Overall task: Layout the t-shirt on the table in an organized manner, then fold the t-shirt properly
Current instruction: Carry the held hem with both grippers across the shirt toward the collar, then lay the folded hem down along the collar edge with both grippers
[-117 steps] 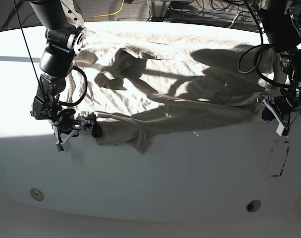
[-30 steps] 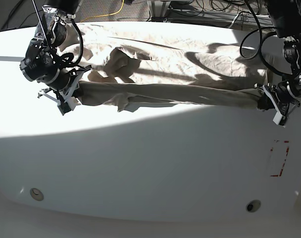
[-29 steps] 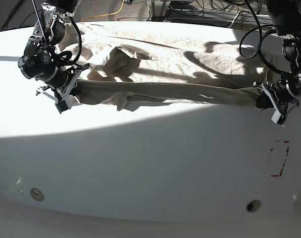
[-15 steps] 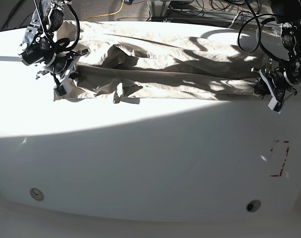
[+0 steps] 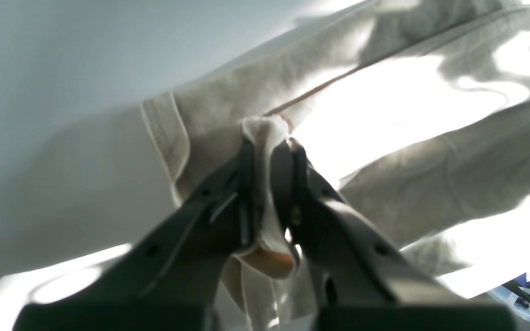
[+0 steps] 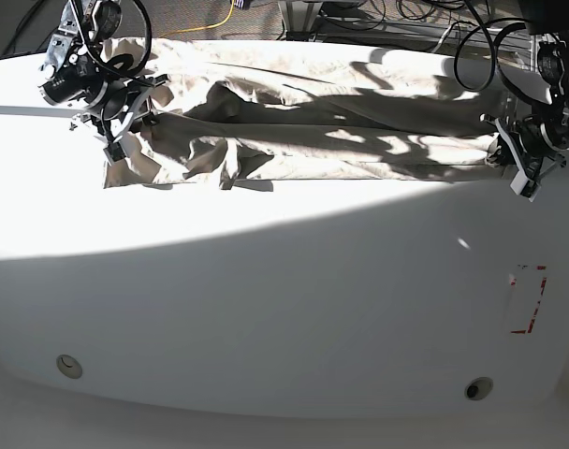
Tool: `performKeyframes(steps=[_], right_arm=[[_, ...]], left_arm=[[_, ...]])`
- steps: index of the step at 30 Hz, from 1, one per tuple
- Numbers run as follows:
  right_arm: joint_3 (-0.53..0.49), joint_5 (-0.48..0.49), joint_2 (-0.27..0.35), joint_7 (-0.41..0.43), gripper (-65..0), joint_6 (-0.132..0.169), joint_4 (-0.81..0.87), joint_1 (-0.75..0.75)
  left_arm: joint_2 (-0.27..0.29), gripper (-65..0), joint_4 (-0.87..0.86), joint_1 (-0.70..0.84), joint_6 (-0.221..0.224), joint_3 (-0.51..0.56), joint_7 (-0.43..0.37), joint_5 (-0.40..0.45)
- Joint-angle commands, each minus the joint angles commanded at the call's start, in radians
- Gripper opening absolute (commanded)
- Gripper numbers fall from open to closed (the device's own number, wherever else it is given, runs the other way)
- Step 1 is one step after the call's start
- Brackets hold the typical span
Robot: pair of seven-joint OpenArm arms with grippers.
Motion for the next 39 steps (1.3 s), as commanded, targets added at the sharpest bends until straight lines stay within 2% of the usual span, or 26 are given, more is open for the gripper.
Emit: performKeyframes(steps=[1,3,4,6,11,14,18,22,32,39], right_arm=[[0.0,0.0,0.0,0.0,-64.5,0.0,0.0,0.0],[0.003,0.002,0.0,0.0,-65.0,0.0,0.0,-0.002],[0.003,0.002,0.0,0.0,-62.9,0.0,0.002,-0.002],[0.003,0.002,0.0,0.0,-57.7,0.0,0.002,-0.002],[0.005,0.002,0.0,0.0,-32.8,0.0,0.003,-0.002],[0.005,0.023,0.0,0.0,-23.3,0.0,0.003,-0.002],[0.005,0.092,0.006,0.0,-17.3,0.0,0.003,-0.002],[0.003,0.14,0.006,0.0,-15.9,0.0,0.0,0.005],[-0.003,0.144,-0.002,0.0,-16.6,0.0,-0.038,0.048],[-0.003,0.147,-0.002,0.0,-26.5,0.0,-0.112,0.095]], left_arm=[[-0.002,-61.9,0.0,0.0,0.0,0.0,0.0,0.0],[-0.002,-61.8,0.0,0.0,0.0,0.0,0.0,0.002],[-0.002,-61.5,0.0,0.0,0.0,0.0,0.0,0.003],[-0.002,-61.4,0.0,-0.002,0.0,0.0,0.0,0.005],[-0.003,-61.2,0.0,-0.002,0.0,0.002,0.0,0.005],[-0.003,-61.2,0.0,-0.002,0.0,0.003,0.0,0.005],[-0.003,-61.2,0.0,-0.002,0.0,0.003,0.0,0.006],[-0.003,-61.2,0.0,0.0,0.0,0.003,0.0,0.006],[-0.002,-61.2,0.0,0.0,0.0,0.005,0.0,0.006],[-0.002,-61.2,0.0,-0.002,0.0,0.005,0.0,0.006]])
